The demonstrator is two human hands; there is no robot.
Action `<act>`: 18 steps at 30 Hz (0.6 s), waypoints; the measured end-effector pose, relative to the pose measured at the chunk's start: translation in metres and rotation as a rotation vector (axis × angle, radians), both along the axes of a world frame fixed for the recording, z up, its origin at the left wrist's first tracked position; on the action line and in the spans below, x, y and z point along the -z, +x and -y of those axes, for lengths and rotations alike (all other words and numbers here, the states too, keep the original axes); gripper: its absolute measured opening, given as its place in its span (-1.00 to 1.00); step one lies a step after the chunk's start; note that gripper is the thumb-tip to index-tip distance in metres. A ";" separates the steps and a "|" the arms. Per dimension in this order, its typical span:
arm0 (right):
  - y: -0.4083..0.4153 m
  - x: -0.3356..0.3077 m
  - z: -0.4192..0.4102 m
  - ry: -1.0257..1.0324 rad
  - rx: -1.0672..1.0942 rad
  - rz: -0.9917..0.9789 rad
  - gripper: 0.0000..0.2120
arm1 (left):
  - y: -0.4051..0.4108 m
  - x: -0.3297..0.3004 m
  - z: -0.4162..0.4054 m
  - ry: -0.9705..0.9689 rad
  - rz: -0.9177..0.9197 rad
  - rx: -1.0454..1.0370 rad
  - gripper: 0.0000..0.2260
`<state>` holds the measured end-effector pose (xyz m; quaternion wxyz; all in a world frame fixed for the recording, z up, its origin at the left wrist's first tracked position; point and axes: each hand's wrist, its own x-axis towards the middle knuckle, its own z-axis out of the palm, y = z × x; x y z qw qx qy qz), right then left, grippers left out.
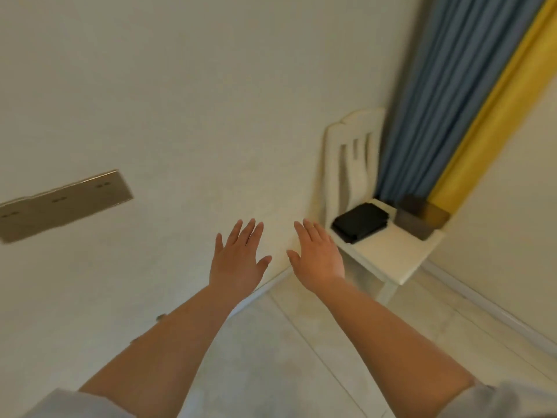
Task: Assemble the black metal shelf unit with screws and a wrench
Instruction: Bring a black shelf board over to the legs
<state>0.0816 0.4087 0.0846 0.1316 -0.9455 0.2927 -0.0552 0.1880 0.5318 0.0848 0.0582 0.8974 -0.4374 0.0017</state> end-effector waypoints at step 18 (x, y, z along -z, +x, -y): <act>0.018 0.022 0.241 0.108 0.393 0.041 -0.42 | 0.049 0.013 0.299 0.024 -0.014 0.363 -0.41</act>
